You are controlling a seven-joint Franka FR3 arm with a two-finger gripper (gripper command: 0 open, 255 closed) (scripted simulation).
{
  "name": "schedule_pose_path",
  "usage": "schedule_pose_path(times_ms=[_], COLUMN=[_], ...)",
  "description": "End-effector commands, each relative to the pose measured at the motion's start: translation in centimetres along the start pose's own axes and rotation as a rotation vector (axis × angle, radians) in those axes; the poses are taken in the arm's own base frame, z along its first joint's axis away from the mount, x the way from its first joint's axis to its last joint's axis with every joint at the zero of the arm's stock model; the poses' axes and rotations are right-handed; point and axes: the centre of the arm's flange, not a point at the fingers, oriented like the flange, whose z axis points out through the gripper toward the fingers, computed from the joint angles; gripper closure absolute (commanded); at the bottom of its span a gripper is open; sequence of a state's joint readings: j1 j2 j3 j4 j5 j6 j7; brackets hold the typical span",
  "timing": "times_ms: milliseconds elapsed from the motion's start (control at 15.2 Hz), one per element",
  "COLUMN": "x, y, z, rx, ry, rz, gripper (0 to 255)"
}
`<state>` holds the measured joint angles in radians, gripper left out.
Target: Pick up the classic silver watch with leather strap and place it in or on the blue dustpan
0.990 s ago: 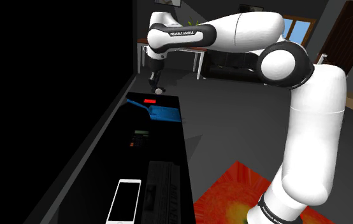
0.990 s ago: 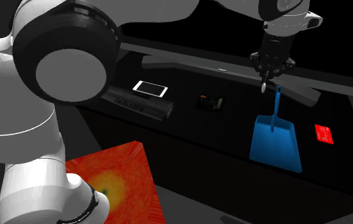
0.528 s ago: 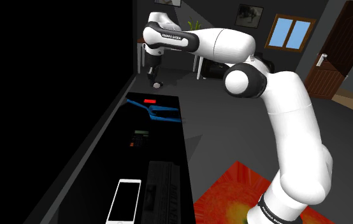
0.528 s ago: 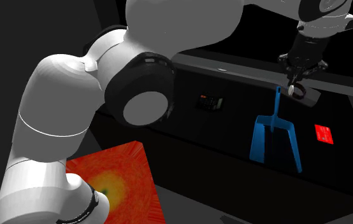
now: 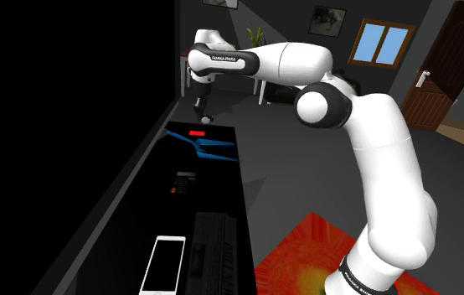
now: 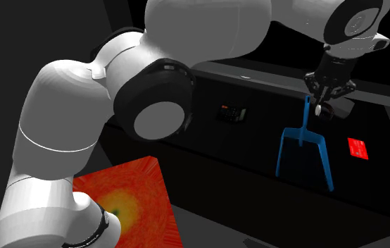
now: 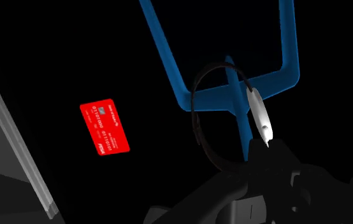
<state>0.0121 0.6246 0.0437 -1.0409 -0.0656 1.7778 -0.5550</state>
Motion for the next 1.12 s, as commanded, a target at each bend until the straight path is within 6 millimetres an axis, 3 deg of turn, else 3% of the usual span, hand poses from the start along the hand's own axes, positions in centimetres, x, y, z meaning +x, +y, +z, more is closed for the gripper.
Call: schedule_pose_path(times_ms=[0, 462, 924, 990, 1056], x=[-0.1, -0.3, -0.3, -0.3, -0.3], y=[-0.2, -0.5, -0.5, -0.5, -0.5], z=[1.1, 4.5, 4.5, 4.5, 4.5], rx=[0.0, 0.0, 0.0, 0.0, 0.0], ry=[0.0, 0.0, 0.0, 0.0, 0.0], rz=[0.0, 0.0, 0.0, 0.0, 0.0], gripper=[255, 255, 255, 0, 0])
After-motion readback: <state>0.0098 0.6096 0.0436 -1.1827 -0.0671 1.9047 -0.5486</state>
